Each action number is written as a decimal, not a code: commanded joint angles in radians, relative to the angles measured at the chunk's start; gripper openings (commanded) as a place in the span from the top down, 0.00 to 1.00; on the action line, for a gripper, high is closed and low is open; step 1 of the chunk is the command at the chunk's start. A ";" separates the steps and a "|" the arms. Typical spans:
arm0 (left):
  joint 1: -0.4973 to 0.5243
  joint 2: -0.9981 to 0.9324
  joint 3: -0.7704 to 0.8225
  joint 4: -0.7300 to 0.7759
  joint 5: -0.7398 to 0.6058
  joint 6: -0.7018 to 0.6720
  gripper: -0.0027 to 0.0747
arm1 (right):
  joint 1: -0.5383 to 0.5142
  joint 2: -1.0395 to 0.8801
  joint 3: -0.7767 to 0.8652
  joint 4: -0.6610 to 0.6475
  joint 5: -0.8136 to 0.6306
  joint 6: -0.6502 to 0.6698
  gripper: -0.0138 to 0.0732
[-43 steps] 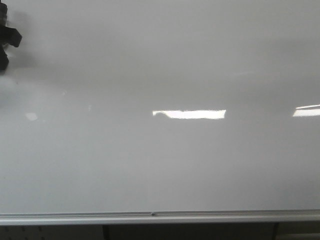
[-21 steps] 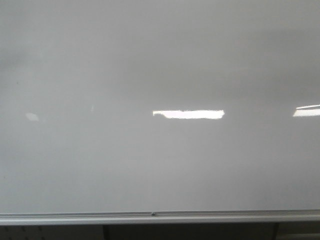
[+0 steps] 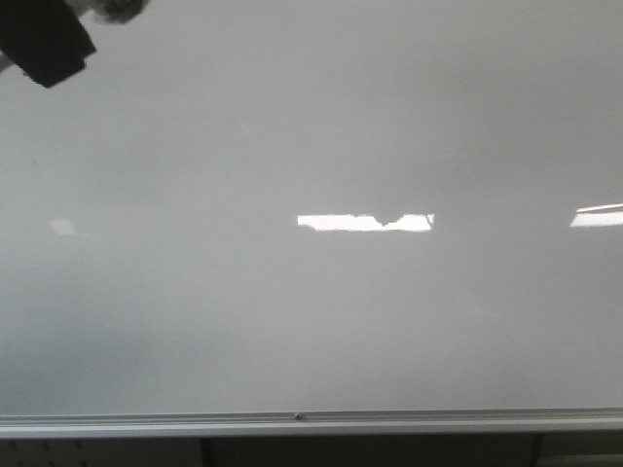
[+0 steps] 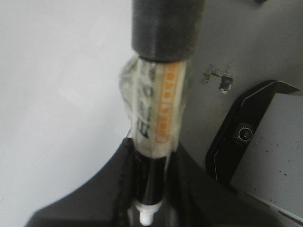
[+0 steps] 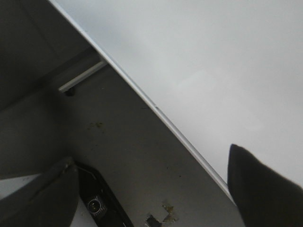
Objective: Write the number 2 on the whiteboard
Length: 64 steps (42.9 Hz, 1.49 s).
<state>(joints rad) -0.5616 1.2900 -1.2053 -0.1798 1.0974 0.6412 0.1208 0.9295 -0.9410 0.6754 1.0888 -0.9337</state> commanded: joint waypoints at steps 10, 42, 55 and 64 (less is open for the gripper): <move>-0.196 0.076 -0.042 -0.023 -0.065 0.032 0.99 | 0.258 0.168 -0.134 0.061 -0.057 -0.214 0.09; -0.231 0.096 -0.042 -0.023 -0.088 0.048 0.99 | 0.436 0.388 -0.265 0.065 -0.120 -0.249 0.12; -0.231 0.096 -0.042 -0.023 -0.088 0.048 0.99 | 0.436 0.388 -0.265 0.047 -0.121 -0.249 0.43; -0.231 0.096 -0.042 -0.023 -0.091 0.048 0.99 | 0.436 0.388 -0.265 0.047 -0.120 -0.249 0.62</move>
<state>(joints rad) -0.7839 1.4133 -1.2134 -0.1839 1.0409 0.6904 0.5542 1.3432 -1.1725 0.6844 0.9900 -1.1711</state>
